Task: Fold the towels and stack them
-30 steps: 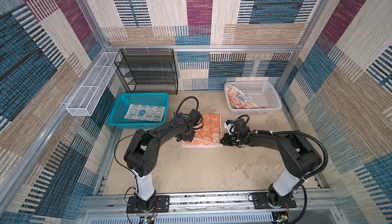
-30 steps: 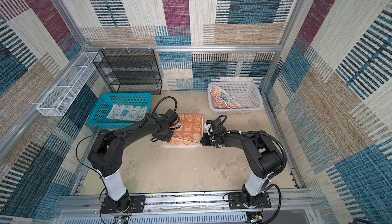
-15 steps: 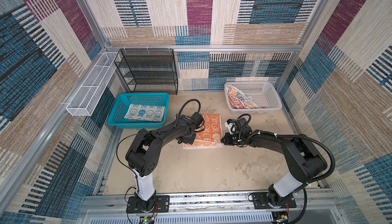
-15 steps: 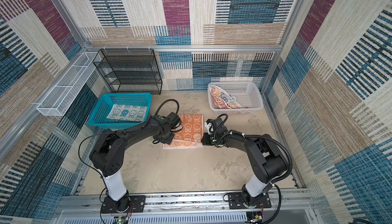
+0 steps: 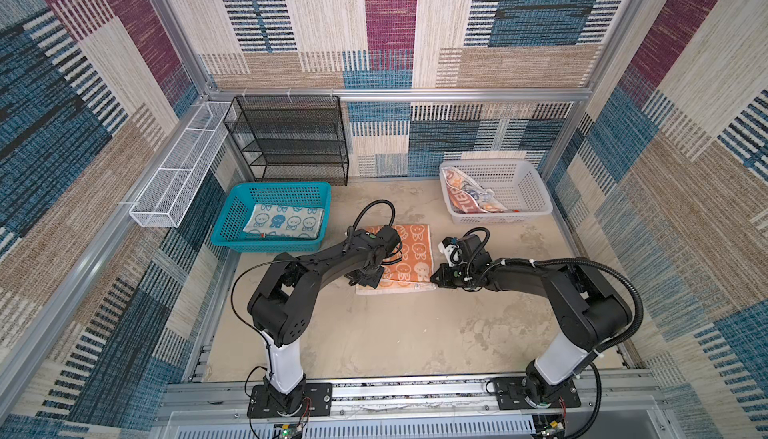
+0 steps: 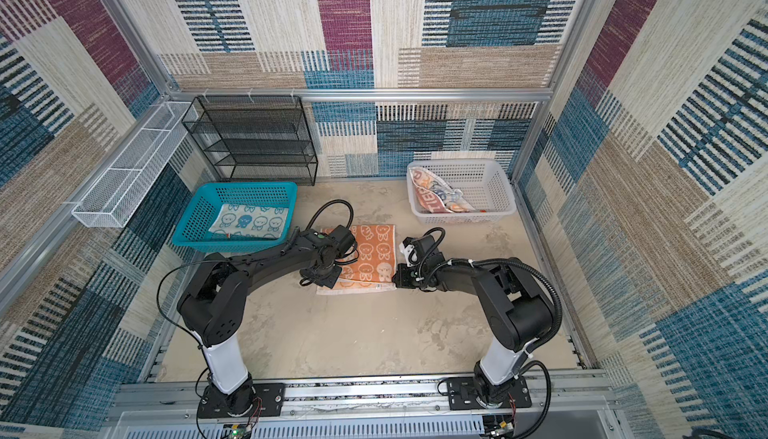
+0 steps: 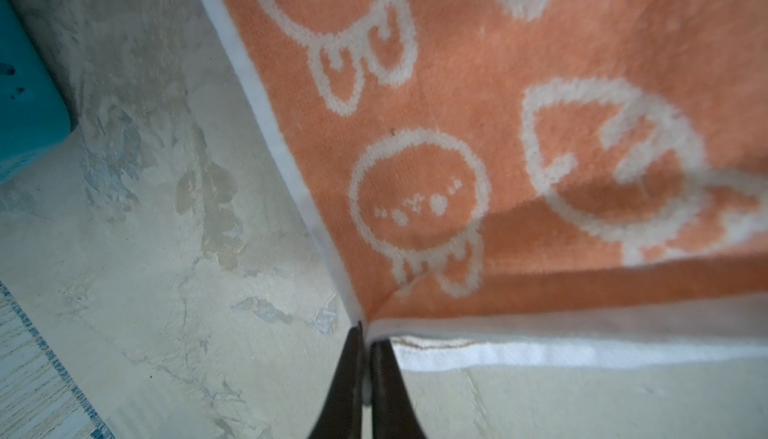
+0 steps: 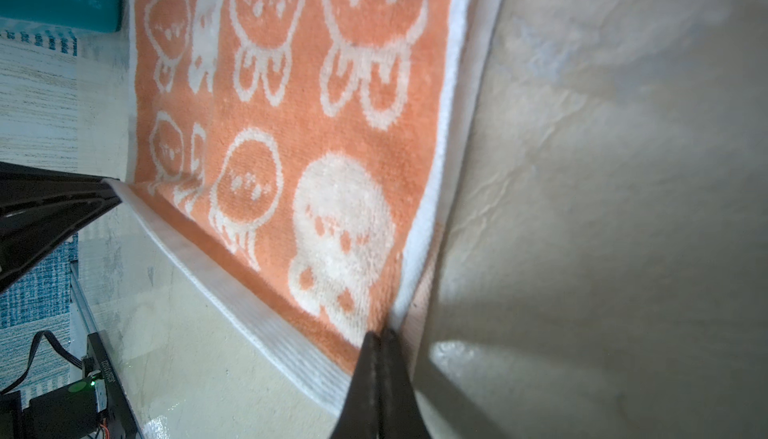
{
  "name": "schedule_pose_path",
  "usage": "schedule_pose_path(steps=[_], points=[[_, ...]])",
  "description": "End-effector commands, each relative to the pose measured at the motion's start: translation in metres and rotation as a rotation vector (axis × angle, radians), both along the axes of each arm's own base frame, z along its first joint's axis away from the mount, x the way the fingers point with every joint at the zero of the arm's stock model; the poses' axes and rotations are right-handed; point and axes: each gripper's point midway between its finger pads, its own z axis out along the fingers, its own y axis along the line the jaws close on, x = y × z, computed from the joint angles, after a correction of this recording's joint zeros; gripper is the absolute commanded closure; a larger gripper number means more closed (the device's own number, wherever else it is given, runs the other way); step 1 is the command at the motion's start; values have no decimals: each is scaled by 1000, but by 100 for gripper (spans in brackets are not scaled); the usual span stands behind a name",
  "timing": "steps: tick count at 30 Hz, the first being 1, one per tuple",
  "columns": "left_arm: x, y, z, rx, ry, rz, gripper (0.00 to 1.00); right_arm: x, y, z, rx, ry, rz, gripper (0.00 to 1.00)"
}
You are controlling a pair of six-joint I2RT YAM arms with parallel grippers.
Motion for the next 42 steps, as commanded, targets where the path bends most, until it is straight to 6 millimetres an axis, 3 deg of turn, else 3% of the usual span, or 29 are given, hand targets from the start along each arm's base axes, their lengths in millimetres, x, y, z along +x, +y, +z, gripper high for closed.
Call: schedule_pose_path(steps=[1,6,11,13,16,19,22,26,29,33,38,42], points=[[-3,3,5,9,-8,-1,84,-5,-8,-8,-44,30,-26,100],[-3,-1,16,-28,-27,-3,76,-5,-9,-5,-47,24,-25,97],[-5,-9,32,-94,-46,-5,55,-5,-8,-5,-44,22,-19,92],[-5,-13,40,-130,-60,-1,1,-4,-8,-4,-45,20,-19,90],[-2,-18,57,-181,-107,1,0,-3,-7,0,-42,13,-18,85],[7,-25,77,-254,-182,10,0,-1,-6,9,-36,-2,-17,69],[18,-44,89,-398,-209,34,0,3,-7,30,-29,-45,-25,52],[36,-70,102,-642,-232,100,0,10,-7,67,-2,-121,-45,19],[49,-87,104,-781,-227,135,0,18,2,92,55,-167,-37,0],[57,-91,91,-813,-214,177,0,23,23,94,158,-141,10,1],[51,-79,51,-826,-142,259,0,16,34,70,208,-83,36,1],[39,-65,22,-772,-109,289,0,8,30,46,175,-40,32,1]])
